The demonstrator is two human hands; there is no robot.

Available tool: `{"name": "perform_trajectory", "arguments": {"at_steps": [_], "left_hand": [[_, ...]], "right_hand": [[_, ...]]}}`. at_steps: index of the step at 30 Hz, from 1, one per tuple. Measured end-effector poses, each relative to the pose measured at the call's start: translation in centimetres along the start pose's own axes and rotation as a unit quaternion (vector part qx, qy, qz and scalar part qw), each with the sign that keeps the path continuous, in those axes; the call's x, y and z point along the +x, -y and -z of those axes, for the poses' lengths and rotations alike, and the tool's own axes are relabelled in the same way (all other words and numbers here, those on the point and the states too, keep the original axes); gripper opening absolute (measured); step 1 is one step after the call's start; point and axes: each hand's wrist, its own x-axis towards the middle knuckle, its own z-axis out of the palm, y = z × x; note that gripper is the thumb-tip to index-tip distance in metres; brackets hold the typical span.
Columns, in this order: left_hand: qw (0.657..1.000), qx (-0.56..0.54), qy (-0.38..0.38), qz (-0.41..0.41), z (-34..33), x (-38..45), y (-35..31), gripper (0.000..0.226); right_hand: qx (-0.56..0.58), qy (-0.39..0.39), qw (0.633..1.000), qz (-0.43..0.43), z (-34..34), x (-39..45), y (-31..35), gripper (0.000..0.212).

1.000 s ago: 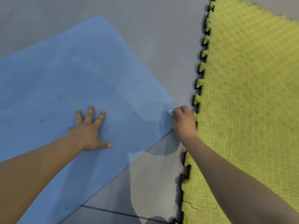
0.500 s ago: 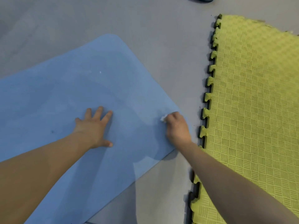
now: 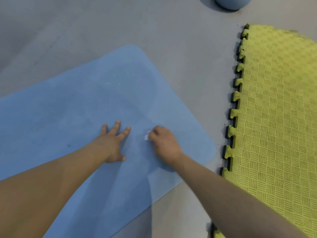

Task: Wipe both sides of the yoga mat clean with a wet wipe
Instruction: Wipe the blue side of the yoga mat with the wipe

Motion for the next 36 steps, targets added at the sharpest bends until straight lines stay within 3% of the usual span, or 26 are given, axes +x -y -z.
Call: {"name": "perform_trajectory", "arguments": {"at_steps": [4,7,9,13,15,17,20,23,25,27,30,32,33,36], "left_hand": [[1.0,-0.001,-0.004,-0.005,-0.2,-0.2,-0.3,0.115],[1.0,-0.012,-0.003,-0.003,-0.3,0.0,-0.3,0.115],[1.0,-0.024,-0.006,-0.006,-0.5,0.2,-0.1,0.116],[0.999,-0.044,-0.01,-0.011,-0.4,0.0,0.0,0.116],[0.999,-0.037,-0.013,-0.013,-0.4,-0.2,0.0,0.116],[0.999,-0.029,-0.022,-0.014,-0.4,-0.2,0.0,0.116],[0.999,-0.032,-0.028,-0.013,-0.4,-0.1,-0.1,0.115],[0.999,-0.032,-0.031,-0.011,-0.4,-0.2,-0.2,0.115],[0.999,-0.038,-0.03,-0.01,-0.4,-0.3,-0.2,0.115],[0.999,-0.038,-0.03,-0.009,-0.3,-0.4,-0.2,0.115],[0.999,-0.045,-0.029,-0.007,-0.1,-0.7,-0.2,0.117],[0.999,-0.032,-0.034,-0.008,0.1,-1.1,-0.3,0.116],[0.999,-0.018,-0.038,-0.01,0.3,-1.2,-0.4,0.114],[0.999,-0.005,-0.047,-0.015,0.5,-1.3,-0.5,0.112]], "right_hand": [[-0.035,-0.137,0.969,-0.205,4.0,1.0,-8.3,0.016],[-0.025,-0.176,0.95,-0.258,3.0,2.1,-7.0,0.017],[0.007,-0.178,0.959,-0.219,0.4,2.4,-3.2,0.019],[0.046,-0.033,0.998,-0.031,-3.8,2.2,5.6,0.021],[0.035,0.0,0.998,0.048,-3.0,2.9,4.6,0.02],[-0.013,0.0,1.0,0.01,-0.6,3.9,0.4,0.018],[-0.052,-0.083,0.982,-0.16,3.8,4.9,-7.6,0.019],[-0.055,-0.106,0.967,-0.225,4.2,5.5,-8.8,0.022],[-0.016,-0.128,0.967,-0.219,2.3,5.8,-5.7,0.022],[0.03,-0.12,0.979,-0.159,-0.4,5.9,-1.5,0.023],[0.048,-0.032,0.998,-0.019,-2.9,6.2,3.9,0.024],[0.022,0.01,0.999,0.046,-2.5,7.6,2.8,0.016],[0.011,0.01,1.0,0.027,-1.6,8.3,1.1,0.013],[-0.023,-0.015,0.989,-0.148,2.2,9.5,-5.0,0.018]]}}
